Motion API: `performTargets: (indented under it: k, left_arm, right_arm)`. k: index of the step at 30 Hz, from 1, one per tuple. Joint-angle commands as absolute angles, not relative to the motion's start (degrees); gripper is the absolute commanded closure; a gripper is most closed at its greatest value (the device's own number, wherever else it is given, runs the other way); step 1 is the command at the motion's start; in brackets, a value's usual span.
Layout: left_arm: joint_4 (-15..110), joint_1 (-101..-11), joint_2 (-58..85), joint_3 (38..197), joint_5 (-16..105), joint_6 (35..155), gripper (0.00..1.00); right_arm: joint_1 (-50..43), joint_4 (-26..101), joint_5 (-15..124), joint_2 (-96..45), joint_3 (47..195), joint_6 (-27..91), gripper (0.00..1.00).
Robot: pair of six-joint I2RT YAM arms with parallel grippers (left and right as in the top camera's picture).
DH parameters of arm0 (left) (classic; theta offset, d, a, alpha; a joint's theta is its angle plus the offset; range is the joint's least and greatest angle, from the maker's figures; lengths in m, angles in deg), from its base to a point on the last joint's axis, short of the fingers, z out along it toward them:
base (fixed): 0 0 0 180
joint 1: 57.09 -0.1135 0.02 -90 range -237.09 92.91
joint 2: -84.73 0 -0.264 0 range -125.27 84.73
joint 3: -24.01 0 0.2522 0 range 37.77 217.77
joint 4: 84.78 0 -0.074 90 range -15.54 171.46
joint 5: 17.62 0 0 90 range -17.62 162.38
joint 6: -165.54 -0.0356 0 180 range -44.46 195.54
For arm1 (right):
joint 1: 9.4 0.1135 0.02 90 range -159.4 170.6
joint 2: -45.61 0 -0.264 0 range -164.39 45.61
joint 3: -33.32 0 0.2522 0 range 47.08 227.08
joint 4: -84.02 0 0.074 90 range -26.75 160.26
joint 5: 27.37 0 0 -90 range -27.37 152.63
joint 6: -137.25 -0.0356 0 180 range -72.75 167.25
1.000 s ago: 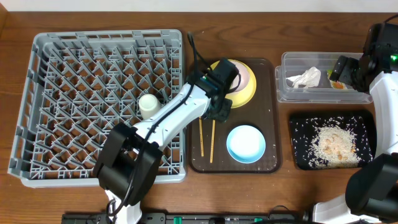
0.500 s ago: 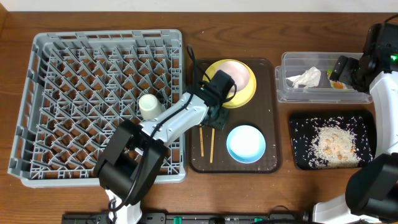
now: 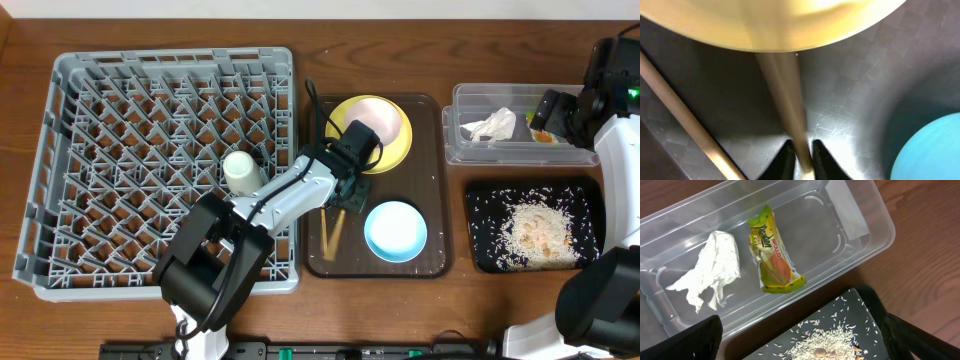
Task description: Sort waste into correct bins and load items into the dishwasher rack
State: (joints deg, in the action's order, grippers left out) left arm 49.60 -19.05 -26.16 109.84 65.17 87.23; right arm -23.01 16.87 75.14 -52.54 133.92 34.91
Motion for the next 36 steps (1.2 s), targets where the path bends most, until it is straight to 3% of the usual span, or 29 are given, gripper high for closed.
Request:
performTargets:
  k: [1, 7, 19, 24, 36]
  left_arm:
    - [49.7, -19.0, -26.8, 109.7, 65.3, 86.5, 0.93]
    - [49.6, -19.6, -23.2, 112.4, 67.0, 86.5, 0.94]
    - [45.3, -25.1, -4.6, 117.2, 84.7, 86.5, 0.94]
    - [37.9, -29.6, -5.6, 115.4, 85.5, 86.5, 0.93]
    - [37.8, -31.1, -11.2, 113.8, 85.1, 89.1, 0.93]
  right_arm:
    - [-23.4, 16.7, 76.1, -51.4, 135.0, 35.6, 0.01]
    - [-23.4, 16.7, 76.1, -51.4, 135.0, 35.6, 0.01]
    - [-23.4, 16.7, 76.1, -51.4, 135.0, 35.5, 0.01]
    - [-23.4, 16.7, 76.1, -51.4, 135.0, 35.5, 0.01]
    - [-23.4, 16.7, 76.1, -51.4, 135.0, 35.6, 0.01]
